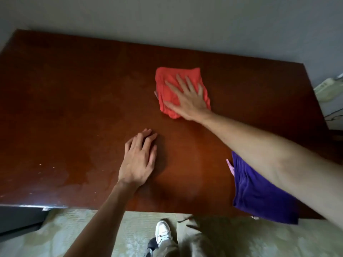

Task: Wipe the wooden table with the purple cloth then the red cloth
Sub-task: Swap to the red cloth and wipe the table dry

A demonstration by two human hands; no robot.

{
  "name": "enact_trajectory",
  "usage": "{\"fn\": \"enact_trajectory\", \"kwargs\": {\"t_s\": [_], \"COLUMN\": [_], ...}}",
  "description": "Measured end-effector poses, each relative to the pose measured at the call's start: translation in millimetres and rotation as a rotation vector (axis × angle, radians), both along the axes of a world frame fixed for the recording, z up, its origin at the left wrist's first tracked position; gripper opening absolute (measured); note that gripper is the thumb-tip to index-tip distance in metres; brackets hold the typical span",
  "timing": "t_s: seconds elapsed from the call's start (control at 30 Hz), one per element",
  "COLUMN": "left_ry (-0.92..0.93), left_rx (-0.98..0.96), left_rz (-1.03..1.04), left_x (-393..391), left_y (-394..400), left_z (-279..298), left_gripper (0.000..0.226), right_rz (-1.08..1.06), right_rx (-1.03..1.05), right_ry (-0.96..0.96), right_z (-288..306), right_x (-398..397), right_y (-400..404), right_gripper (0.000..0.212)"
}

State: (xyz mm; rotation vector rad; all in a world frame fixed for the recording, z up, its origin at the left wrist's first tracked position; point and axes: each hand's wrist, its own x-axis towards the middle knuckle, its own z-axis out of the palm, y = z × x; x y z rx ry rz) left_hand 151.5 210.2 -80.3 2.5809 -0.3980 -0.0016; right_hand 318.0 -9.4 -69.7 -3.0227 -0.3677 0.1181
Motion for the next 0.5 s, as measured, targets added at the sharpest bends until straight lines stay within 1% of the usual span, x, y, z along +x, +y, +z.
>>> {"fn": "enact_trajectory", "kwargs": {"t_s": [0.07, 0.1, 0.13, 0.17, 0.23, 0.33, 0.43, 0.5], "left_ry": [0.036, 0.042, 0.042, 0.037, 0.036, 0.087, 0.121, 0.144], "left_rx": [-0.213, -0.289, -0.320, -0.302, -0.156, 0.069, 0.131, 0.179], "left_rz": [0.070, 0.105, 0.137, 0.164, 0.200, 0.238, 0.297, 0.282], "left_x": [-1, -1, 0, 2, 4, 6, 11, 20], "left_y": [7, 12, 18, 25, 43, 73, 102, 114], "left_z": [9, 13, 17, 21, 27, 26, 22, 22], "left_gripper": [0.037, 0.035, 0.033, 0.032, 0.033, 0.040, 0.047, 0.055], "right_rz": [0.068, 0.105, 0.143, 0.176, 0.219, 0.259, 0.338, 0.382], "right_rx": [0.028, 0.047, 0.055, 0.046, 0.003, -0.018, 0.005, 0.026], "right_ry": [-0.047, -0.057, -0.061, -0.053, -0.017, -0.008, -0.013, -0.023], "right_z": [-4, -7, -9, -10, -10, -9, -7, -8], "right_x": [-85, -132, -178, -219, -268, -274, -244, -215], "right_y": [8, 14, 23, 32, 49, 55, 46, 44], "right_gripper": [0.085, 0.084, 0.084, 0.084, 0.086, 0.088, 0.087, 0.085]}}
